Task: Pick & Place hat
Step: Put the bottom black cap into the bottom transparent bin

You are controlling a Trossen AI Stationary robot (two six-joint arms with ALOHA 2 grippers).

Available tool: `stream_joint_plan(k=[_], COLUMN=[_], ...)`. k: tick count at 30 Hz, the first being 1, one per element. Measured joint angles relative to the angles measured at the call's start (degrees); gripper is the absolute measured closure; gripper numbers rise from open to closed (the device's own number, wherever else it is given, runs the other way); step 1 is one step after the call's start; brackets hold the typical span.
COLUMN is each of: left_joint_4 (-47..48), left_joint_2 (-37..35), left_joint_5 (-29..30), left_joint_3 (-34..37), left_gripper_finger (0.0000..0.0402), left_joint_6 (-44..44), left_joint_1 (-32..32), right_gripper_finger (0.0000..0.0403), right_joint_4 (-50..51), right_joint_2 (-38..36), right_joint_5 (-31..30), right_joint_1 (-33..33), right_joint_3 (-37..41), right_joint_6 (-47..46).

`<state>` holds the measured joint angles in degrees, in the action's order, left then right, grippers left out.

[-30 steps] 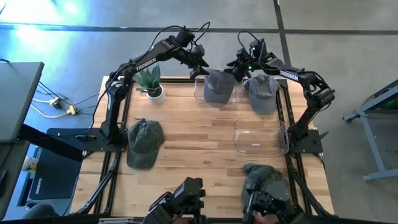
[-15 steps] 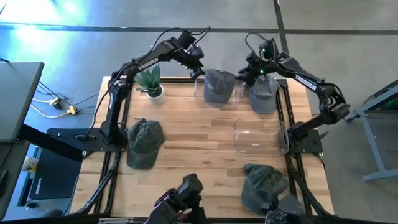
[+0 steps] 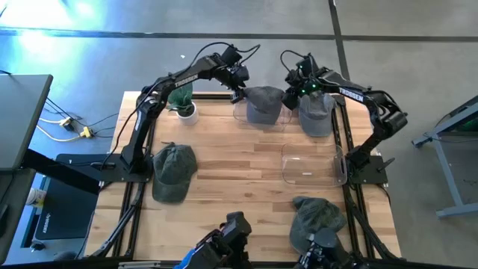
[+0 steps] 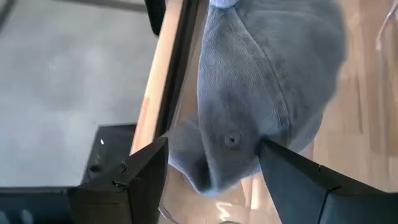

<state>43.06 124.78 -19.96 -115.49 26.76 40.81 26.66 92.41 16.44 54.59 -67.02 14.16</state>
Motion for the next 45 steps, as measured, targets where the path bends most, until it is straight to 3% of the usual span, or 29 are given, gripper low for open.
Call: stream_joint_plan(k=[4,12,24,28,32,35,45], left_joint_4=[0.18,1.37,1.71,2.13,2.15,2.21,3.48], left_joint_2=[-0.51,-0.59,-6.69,-8.09,-9.46,-10.49,-12.86], left_joint_5=[0.04,6.03,6.82,3.14,-4.04,-6.28,2.05], left_joint_3=[-0.27,-0.12,-0.16,-0.16,-0.16,-0.16,-0.16], left_gripper_finger=[0.0156,0.0156,0.0156,0.0156,0.0156,0.0156,0.0156], left_joint_6=[-0.04,-2.76,-5.16,-8.69,-11.15,-12.07,-16.24], left_joint_1=[-0.87,-0.68,-0.85,-0.83,-1.85,-4.21,-22.20], right_gripper_finger=[0.0230,0.0245,0.0257,0.0257,0.0260,0.0261,0.0261], right_joint_4=[-3.44,-3.13,2.17,6.66,11.70,15.02,30.17], right_joint_2=[-0.19,-1.17,-15.45,-20.82,-25.25,-28.17,-36.67], right_joint_5=[-0.41,-0.61,-1.37,-1.36,-1.65,-1.96,-5.95], right_joint_1=[0.00,0.00,-0.93,-3.17,-7.77,-12.55,-37.72], right_joint_3=[0.00,0.00,0.00,0.00,0.00,0.00,0.00], right_joint_6=[-0.07,-0.37,-8.74,-13.16,-17.28,-20.87,-36.50])
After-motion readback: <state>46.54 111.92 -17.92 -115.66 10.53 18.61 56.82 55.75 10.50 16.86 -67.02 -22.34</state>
